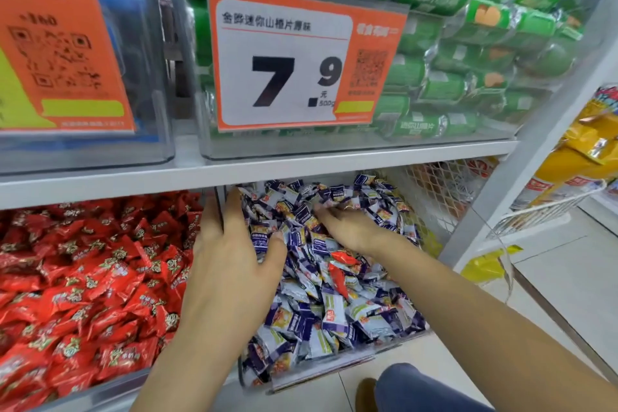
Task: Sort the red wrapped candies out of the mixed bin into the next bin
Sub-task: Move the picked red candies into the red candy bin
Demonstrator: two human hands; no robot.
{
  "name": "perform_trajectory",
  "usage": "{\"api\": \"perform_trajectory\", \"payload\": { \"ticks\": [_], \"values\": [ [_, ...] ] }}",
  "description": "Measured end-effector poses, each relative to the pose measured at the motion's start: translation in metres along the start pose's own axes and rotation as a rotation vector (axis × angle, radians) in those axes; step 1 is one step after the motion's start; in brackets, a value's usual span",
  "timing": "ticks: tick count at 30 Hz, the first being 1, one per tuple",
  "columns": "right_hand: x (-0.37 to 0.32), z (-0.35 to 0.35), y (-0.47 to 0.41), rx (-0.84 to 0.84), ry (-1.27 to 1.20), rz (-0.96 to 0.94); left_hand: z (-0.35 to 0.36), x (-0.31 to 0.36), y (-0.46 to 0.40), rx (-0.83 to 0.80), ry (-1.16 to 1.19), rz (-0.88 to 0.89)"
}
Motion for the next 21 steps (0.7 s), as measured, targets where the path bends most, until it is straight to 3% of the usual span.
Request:
{"api": "perform_trajectory", "payload": {
  "ticks": [5,10,16,21],
  "values": [
    [0.000,0.002,0.010,-0.196,-0.300,0.028,0.001,-0.002,-0.001,-0.011,-0.029,-0.002],
    [0.007,-0.012,0.042,-0.204,-0.390,-0.060,0.001,-0.003,0.000,-0.024,-0.046,-0.021],
    [0.008,-0.029,0.095,-0.153,-0.528,-0.330,0.000,-0.002,0.000,-0.041,-0.033,-0.031],
    [0.040,-0.069,0.085,0.093,-0.632,-0.253,-0.001,-0.001,0.002,-0.043,-0.040,-0.036]
  ]
}}
Point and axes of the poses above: each hand's wrist, its own y-axis away from the middle knuckle, its own z-axis out of the palm, x = y × z, the point moved 4 cm from there along -y, towards the middle knuckle, and after that the axes turned 6 degrees about -y, right-handed, at the moved point
